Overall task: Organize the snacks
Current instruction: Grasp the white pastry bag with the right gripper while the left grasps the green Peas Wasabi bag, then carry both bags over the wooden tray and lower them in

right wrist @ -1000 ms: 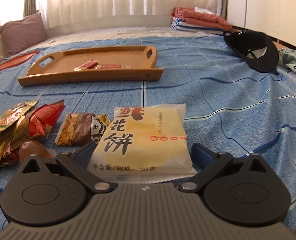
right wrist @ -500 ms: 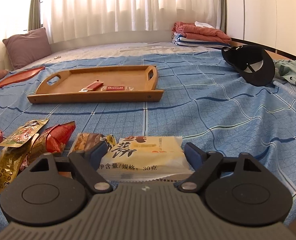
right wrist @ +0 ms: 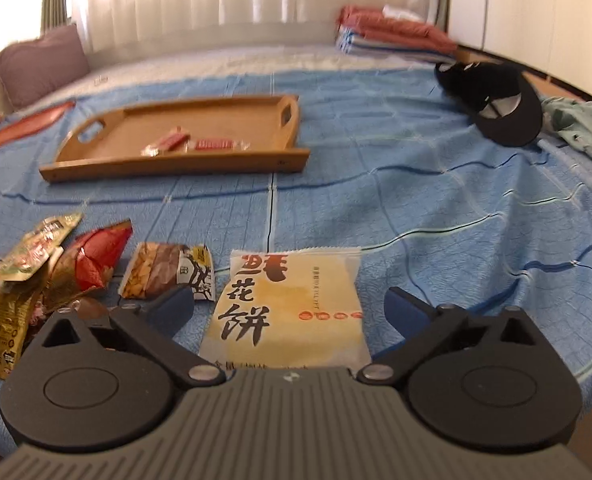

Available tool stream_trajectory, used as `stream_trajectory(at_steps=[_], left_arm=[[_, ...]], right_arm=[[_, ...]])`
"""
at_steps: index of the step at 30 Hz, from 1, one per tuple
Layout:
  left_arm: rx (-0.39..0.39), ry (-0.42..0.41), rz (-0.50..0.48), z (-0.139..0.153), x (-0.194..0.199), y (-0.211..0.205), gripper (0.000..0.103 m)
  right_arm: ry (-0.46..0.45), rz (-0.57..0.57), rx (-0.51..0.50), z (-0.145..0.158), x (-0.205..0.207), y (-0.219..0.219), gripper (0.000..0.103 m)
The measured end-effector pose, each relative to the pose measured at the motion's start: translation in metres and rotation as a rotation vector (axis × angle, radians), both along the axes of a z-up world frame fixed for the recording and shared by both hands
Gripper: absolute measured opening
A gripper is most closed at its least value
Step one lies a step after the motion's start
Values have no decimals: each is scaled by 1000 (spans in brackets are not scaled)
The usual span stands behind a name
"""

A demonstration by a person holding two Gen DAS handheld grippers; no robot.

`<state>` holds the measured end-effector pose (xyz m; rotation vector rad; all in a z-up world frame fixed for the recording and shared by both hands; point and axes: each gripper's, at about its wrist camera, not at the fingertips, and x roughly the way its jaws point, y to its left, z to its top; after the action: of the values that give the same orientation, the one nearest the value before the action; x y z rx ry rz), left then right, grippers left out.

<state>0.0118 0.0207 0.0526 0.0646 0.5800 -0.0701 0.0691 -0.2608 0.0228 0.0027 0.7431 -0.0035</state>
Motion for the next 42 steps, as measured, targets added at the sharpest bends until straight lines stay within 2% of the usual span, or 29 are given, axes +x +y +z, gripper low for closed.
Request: stream_trajectory(at_steps=[6,9,11,13,20,26,30,34,39,42], left_arm=[[-6,27,-18,4,14,2,49],[-3,31,-34,8,24,1,49],[-4,28,-37,11,30,0,49],[-14,28,-39,14,36,0,49],[-53,44,-44,26,59,3,49],[-89,39,-41,48,91,10,49],[-92,21,-52,68,116,9,49],[-127,42,-74,81,151,7,49],[-160,75,-90,86,199,2,49],[-160,91,-84,85,228,-2,49]], right_arm=[[146,57,-49,-4,33,5,102],[217,68,-52,-1,46,2,89],[239,70,-19,1,51,-3,80],[249,61,15,4,53,-7,79],[146,53,47,29,46,-8,78],[86,78,85,56,61,-6,78],[47,91,106,74,78,-3,78],[24,106,114,89,103,3,79],[3,142,169,102,140,10,79],[-11,159,154,106,162,19,79]])
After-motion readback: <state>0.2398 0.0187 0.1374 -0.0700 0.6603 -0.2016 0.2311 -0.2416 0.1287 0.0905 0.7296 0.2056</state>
